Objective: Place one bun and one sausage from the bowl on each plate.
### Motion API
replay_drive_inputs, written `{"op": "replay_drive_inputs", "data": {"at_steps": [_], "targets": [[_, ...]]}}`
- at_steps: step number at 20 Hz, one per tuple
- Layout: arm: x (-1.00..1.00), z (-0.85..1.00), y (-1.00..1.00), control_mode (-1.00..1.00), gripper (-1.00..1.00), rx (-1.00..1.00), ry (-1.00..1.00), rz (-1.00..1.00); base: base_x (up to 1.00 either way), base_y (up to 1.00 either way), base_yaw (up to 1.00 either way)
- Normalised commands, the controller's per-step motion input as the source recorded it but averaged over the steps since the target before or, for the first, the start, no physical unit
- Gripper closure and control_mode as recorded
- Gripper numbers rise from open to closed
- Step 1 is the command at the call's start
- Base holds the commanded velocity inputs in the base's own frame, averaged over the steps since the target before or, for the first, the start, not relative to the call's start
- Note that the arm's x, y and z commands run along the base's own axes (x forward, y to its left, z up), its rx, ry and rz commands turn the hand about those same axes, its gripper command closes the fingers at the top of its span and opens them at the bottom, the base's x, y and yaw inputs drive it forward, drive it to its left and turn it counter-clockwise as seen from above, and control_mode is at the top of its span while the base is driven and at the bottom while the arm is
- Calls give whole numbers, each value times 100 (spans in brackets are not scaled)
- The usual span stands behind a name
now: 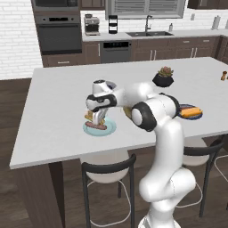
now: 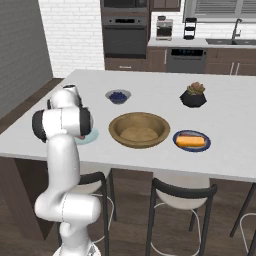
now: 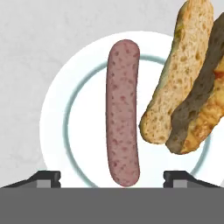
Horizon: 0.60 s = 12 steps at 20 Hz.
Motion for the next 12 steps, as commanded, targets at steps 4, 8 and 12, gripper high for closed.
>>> {"op": "replay_drive_inputs", "data": {"at_steps": [4,8,12], "targets": [[-100,65,-87,-100,-100,21,-6,-6,0,0,0],[-100,56,-100,-100,-100,23,-24,-1,0,0,0],[-100,73,-48,-100,-100,11,-29,0,0,0,0]]}}
